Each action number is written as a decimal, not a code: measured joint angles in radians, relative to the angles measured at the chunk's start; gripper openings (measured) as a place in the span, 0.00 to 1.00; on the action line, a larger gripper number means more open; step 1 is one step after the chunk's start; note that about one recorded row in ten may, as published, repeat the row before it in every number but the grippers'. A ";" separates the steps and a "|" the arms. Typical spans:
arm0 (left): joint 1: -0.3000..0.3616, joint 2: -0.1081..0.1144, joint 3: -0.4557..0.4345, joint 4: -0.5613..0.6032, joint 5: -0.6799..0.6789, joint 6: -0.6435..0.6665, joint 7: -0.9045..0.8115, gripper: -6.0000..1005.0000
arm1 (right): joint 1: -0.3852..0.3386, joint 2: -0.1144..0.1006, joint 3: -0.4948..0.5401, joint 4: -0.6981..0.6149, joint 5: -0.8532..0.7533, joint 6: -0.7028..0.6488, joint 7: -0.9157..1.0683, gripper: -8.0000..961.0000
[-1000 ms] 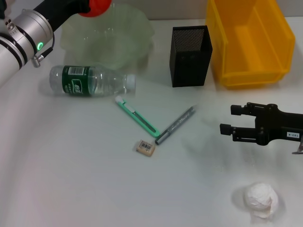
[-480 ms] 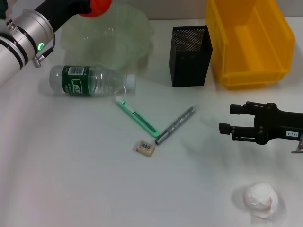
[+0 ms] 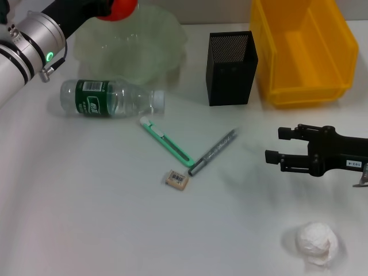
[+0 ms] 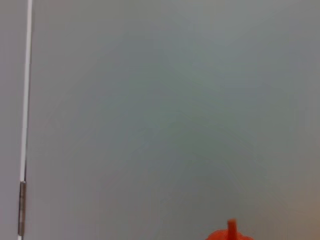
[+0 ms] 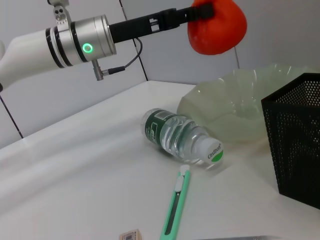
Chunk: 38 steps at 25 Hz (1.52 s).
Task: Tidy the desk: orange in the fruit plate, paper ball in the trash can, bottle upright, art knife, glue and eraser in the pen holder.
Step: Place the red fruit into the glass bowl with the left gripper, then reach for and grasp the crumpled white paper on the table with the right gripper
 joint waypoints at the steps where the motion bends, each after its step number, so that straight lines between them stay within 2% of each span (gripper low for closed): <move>1: 0.001 0.000 0.003 0.000 -0.005 0.001 0.000 0.18 | 0.000 0.000 0.000 0.000 0.000 0.000 0.000 0.80; 5: 0.003 0.000 0.003 0.000 -0.008 0.002 0.000 0.29 | 0.000 0.001 0.000 0.000 0.000 0.000 0.000 0.80; 10: 0.004 -0.001 0.004 0.000 -0.009 0.003 0.000 0.53 | 0.000 0.002 0.000 0.000 0.000 0.000 0.000 0.80; 18: 0.004 0.000 0.004 0.001 -0.009 0.003 -0.001 0.77 | 0.001 0.002 0.000 0.000 0.000 0.000 0.001 0.80; 24: 0.004 0.002 0.002 0.000 -0.009 0.019 -0.010 0.86 | 0.001 0.002 0.002 0.000 0.000 0.000 0.002 0.80; 28: 0.028 0.011 0.015 0.005 -0.002 0.133 -0.055 0.86 | 0.001 0.002 0.003 0.000 0.000 0.000 0.002 0.80; 29: 0.043 0.020 0.042 0.013 0.001 0.202 -0.090 0.86 | 0.000 0.002 0.004 0.000 0.000 0.000 0.002 0.80; 30: 0.043 0.020 0.042 0.013 0.001 0.202 -0.090 0.86 | 0.000 0.002 0.004 0.000 0.000 0.000 0.002 0.80; 31: 0.063 0.035 0.100 0.028 0.002 0.281 -0.132 0.86 | 0.000 0.002 0.004 0.000 0.000 0.000 0.002 0.80; 32: 0.063 0.035 0.100 0.028 0.002 0.281 -0.132 0.86 | 0.000 0.002 0.004 0.000 0.000 0.000 0.002 0.80; 36: 0.111 0.077 0.225 0.075 0.009 0.456 -0.237 0.86 | 0.000 0.000 0.005 0.000 0.000 0.000 0.002 0.80; 38: 0.115 0.082 0.235 0.076 0.023 0.488 -0.251 0.86 | 0.001 0.000 0.005 0.000 0.000 0.000 0.002 0.80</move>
